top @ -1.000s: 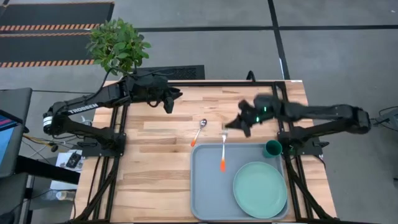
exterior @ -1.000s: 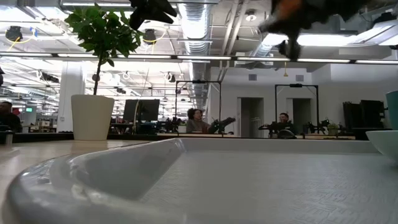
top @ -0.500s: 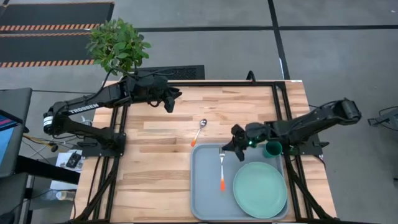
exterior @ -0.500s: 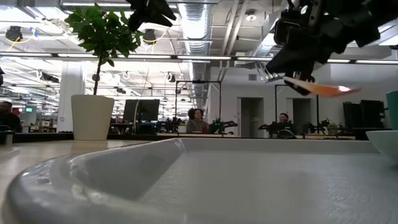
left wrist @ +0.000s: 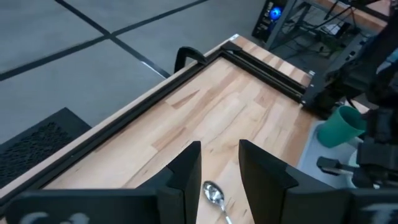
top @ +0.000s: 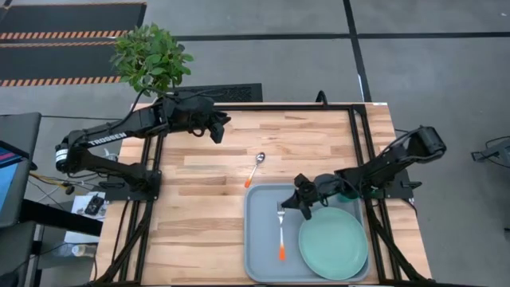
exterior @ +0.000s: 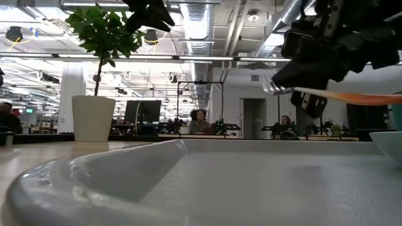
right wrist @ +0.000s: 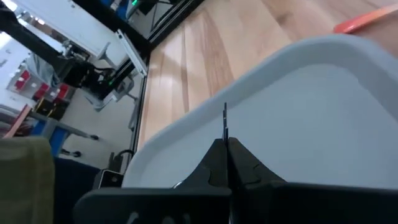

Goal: Pick and place plate/cup/fork/spoon on tray
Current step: Put the orange fork on the left of the light blue plate on the blue serving tray

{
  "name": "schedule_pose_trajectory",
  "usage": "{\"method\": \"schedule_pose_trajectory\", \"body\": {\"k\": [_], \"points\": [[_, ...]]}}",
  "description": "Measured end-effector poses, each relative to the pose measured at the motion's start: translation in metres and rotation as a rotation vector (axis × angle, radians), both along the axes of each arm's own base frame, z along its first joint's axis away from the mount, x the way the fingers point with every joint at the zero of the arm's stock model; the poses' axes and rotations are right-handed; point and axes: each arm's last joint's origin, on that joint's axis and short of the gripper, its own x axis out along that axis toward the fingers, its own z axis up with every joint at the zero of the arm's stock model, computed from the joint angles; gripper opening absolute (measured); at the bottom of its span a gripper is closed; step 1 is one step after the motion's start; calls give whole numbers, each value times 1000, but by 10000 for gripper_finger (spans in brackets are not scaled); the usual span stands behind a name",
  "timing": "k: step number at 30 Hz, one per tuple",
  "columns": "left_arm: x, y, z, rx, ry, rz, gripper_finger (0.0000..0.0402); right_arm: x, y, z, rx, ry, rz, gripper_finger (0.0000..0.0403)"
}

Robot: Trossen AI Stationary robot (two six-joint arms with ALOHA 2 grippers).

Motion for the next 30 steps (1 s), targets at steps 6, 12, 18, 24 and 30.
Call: {"method": "schedule_pose_trajectory", "body": {"k": [6,12,18,24,30], "points": [[-3,5,-2,0,20,18,93,14,4,-1,13,-24,-3,0],[-4,7,-3,-5,40,21,93,17,12,-12,45,-14,-41,0],[-4,7,-3,17,52,13,93,18,20,-28,65,42,-45,0],[-6,10,-3,21,55,26,93,20,24,-40,95,88,-47,1],[-6,12,-3,22,56,32,93,22,22,-41,85,74,-23,1]]}}
